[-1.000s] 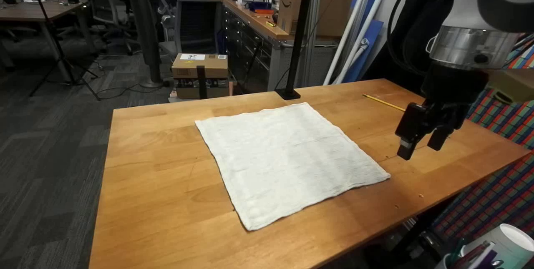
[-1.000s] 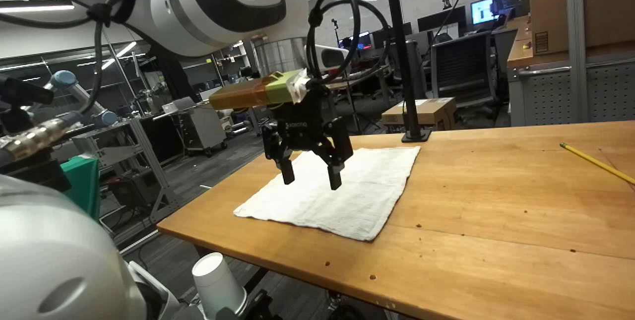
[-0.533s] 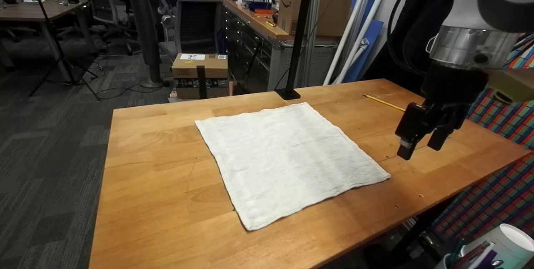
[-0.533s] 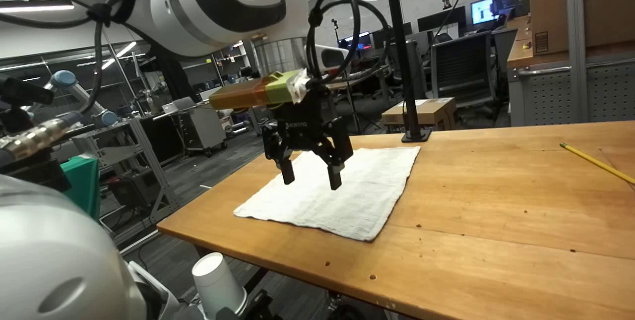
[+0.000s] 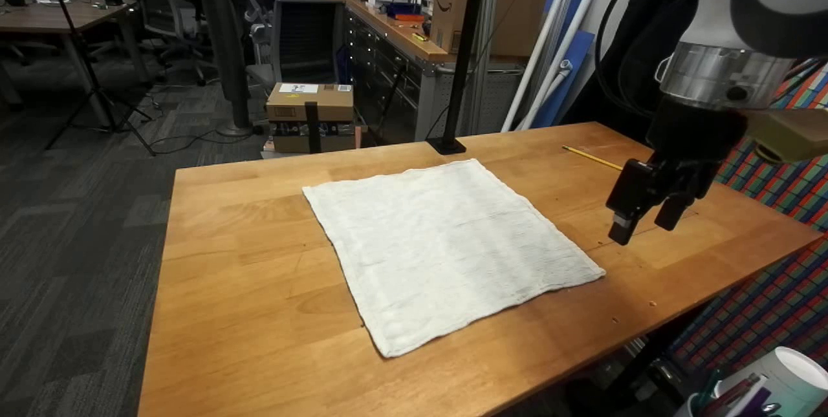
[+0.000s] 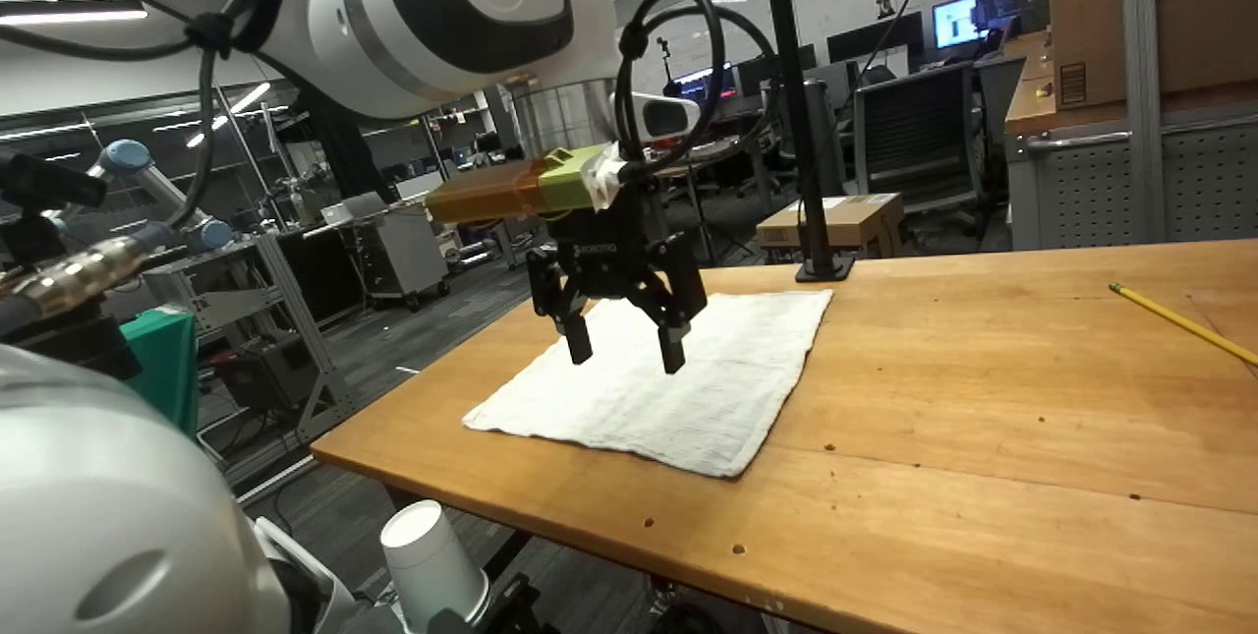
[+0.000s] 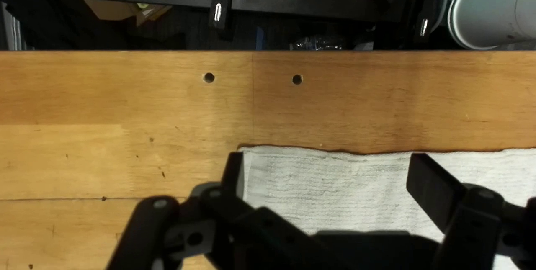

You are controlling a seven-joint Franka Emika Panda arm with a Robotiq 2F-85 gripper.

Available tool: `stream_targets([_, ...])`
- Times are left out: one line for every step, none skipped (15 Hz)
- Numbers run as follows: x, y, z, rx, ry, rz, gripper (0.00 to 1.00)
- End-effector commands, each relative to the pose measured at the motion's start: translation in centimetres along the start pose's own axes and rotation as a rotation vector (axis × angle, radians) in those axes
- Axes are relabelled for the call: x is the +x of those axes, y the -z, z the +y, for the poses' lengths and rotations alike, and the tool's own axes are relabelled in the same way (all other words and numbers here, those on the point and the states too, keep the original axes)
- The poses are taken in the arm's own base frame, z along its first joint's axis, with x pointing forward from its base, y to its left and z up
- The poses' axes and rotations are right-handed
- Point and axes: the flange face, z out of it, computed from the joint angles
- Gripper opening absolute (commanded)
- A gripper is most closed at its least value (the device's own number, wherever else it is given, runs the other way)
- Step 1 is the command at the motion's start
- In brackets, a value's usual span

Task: Fold the white towel into a triangle twice

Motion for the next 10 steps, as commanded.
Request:
stream_targets([0.9,-0.1,0.9,-0.003,0.044,0.056,1.0])
stream_targets([1.2,-0.3,1.3,-0.004,0.059,0.065,1.0])
stream_targets([1.4,-0.5,1.6,-0.004,0.071,0.07,1.0])
stream_targets([1.6,-0.8,2.1,-0.005,0.089,0.075,1.0])
stream_targets([1.7,-1.2,2.5,-0.003,0.106,0.076,1.0])
stream_targets([1.9,-1.7,3.0,-0.004,0.128,0.074,1.0])
stream_targets([2.1,-2.1,3.4,-0.008,0.148,0.073,1.0])
stream_targets([2.3,-2.6,3.7,-0.009,0.165,0.072,1.0])
stream_targets([2.6,-3.1,3.9,-0.013,0.185,0.075,1.0])
stream_targets([2.8,-3.5,4.0,-0.011,0.202,0.075,1.0])
